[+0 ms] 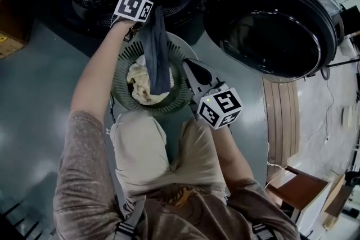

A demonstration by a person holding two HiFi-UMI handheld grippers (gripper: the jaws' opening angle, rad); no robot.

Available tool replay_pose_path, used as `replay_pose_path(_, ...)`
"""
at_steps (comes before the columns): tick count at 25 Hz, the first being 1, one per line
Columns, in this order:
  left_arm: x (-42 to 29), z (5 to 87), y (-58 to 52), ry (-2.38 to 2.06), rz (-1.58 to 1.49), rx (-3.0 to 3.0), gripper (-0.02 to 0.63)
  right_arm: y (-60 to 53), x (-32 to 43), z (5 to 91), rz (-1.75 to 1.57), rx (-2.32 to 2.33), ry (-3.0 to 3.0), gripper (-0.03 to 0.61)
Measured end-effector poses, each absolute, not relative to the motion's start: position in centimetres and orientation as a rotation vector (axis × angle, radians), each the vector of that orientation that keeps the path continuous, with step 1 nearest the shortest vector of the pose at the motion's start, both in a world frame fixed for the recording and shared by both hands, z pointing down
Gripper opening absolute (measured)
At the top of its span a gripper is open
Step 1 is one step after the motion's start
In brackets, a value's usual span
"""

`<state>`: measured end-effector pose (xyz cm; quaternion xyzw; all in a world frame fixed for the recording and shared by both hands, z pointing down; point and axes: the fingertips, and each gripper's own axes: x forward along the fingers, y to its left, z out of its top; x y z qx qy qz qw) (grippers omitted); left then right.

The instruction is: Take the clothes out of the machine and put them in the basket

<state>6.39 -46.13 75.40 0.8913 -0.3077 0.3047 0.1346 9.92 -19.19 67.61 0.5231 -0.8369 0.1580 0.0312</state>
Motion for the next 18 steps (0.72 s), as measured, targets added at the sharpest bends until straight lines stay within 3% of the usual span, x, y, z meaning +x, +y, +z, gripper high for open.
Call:
replay_pose_path(4, 6.1, 74.7, -45.3, -0.925, 0.881, 2.585, 0.075, -18.7, 9.9, 67.6, 0.490, 1.607, -2.585, -0.003)
replay_pose_path(18, 3.7, 70.7, -29.1, -0.620, 0.905, 2.719, 0.064, -17.3, 10.9, 66.5, 0.457, 1.570, -2.662, -0.003)
